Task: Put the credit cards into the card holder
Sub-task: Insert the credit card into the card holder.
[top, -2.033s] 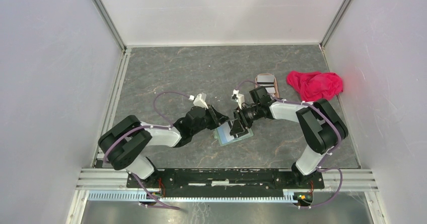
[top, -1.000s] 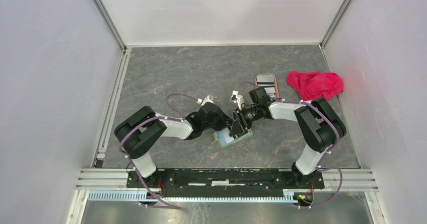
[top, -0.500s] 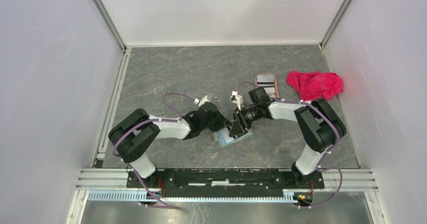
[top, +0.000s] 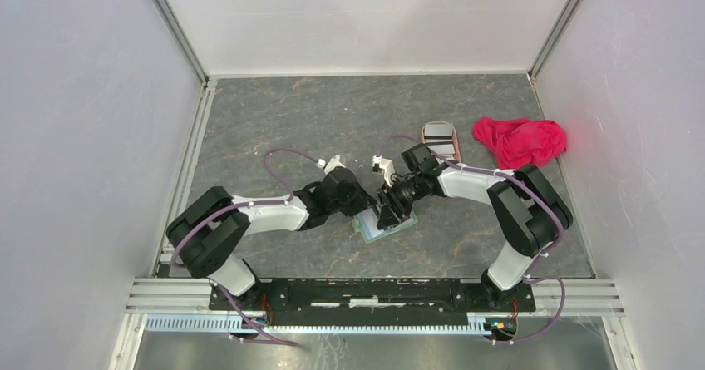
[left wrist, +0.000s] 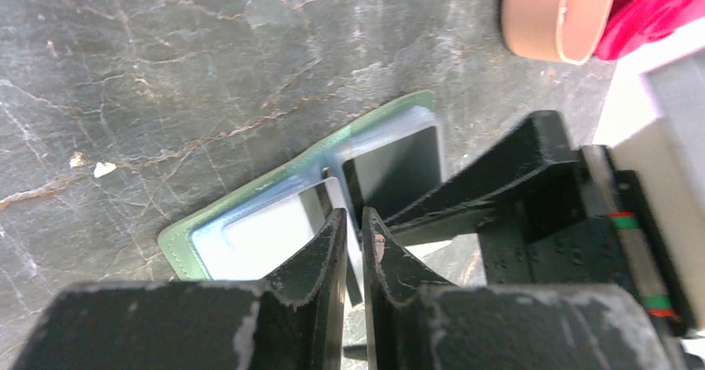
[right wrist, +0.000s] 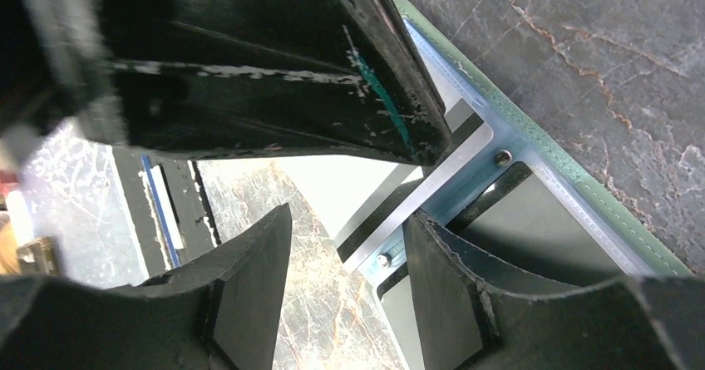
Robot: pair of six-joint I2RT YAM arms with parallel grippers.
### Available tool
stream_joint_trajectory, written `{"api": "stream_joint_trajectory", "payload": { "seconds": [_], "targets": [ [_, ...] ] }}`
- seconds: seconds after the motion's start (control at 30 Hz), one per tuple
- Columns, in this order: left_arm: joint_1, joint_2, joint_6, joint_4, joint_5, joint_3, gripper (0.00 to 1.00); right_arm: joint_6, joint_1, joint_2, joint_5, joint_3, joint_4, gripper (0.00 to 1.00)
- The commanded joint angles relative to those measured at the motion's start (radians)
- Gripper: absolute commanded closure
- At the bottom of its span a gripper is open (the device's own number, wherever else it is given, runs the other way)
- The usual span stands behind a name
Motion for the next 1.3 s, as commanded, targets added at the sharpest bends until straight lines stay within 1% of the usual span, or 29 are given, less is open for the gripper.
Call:
{"api": "stream_joint_trajectory", "payload": {
  "seconds": [0.0, 0.3, 0.47, 0.57, 0.73, 0.83, 0.97, 1.07, 1.13, 1.27],
  "targets": [
    [-0.004, -0.099, 0.110, -0.012, -0.043, 0.020, 0.81, -0.088, 0.030, -0.033, 0.120, 0.038, -0.047, 0.41],
    [-0.003, -0.254, 0.212, 0.006, -0.080, -0.060, 0.77, -0.161, 0.111, -0.047, 0.256, 0.067, -0.089, 0.41],
    [-0.002, -0.360, 0.258, 0.013, -0.109, -0.138, 0.76, -0.212, 0.146, -0.051, 0.290, 0.081, -0.111, 0.41],
    [-0.002, -0.435, 0.278, 0.040, -0.115, -0.197, 0.74, -0.252, 0.166, -0.047, 0.292, 0.096, -0.134, 0.41],
    [-0.002, -0.562, 0.284, 0.126, -0.114, -0.298, 0.71, -0.312, 0.195, -0.038, 0.351, 0.128, -0.179, 0.38],
    [-0.002, -0.629, 0.297, 0.179, -0.114, -0.352, 0.66, -0.346, 0.195, -0.058, 0.375, 0.135, -0.189, 0.34],
    [-0.002, -0.700, 0.327, 0.206, -0.127, -0.380, 0.54, -0.384, 0.195, -0.091, 0.387, 0.135, -0.195, 0.30],
    [-0.003, -0.743, 0.344, 0.215, -0.140, -0.396, 0.46, -0.411, 0.194, -0.102, 0.372, 0.139, -0.210, 0.29],
    [-0.002, -0.769, 0.351, 0.220, -0.146, -0.406, 0.43, -0.428, 0.196, -0.106, 0.361, 0.144, -0.221, 0.28],
    [-0.002, -0.814, 0.356, 0.220, -0.152, -0.420, 0.40, -0.451, 0.195, -0.102, 0.345, 0.153, -0.243, 0.27]
  ]
}}
